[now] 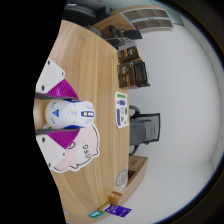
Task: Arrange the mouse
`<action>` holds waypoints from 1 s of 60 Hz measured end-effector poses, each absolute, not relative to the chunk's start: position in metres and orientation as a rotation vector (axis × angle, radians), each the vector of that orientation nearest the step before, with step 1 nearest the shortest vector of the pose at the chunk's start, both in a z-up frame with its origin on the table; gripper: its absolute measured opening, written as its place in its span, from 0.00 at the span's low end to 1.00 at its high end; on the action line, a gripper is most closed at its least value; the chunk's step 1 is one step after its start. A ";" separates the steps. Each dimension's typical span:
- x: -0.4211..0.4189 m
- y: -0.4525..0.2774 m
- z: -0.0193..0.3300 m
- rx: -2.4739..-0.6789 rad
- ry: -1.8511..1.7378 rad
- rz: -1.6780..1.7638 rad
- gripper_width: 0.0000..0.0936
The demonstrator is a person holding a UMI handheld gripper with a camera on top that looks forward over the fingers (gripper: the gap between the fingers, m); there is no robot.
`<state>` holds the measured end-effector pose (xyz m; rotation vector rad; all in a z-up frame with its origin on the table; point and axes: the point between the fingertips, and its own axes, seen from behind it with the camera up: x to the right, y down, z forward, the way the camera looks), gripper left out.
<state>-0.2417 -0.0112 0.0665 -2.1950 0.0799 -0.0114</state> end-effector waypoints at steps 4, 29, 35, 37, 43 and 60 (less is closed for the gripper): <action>-0.221 -0.001 0.060 -2.218 0.099 -0.024 0.42; -0.140 0.051 0.006 -2.329 0.043 0.026 0.43; -0.141 0.052 0.006 -2.326 0.035 0.035 0.53; -0.141 0.051 0.005 -2.333 0.026 0.032 0.57; -0.147 0.039 0.011 -2.346 0.052 0.045 0.85; -0.187 -0.044 0.061 -2.251 0.166 0.014 0.89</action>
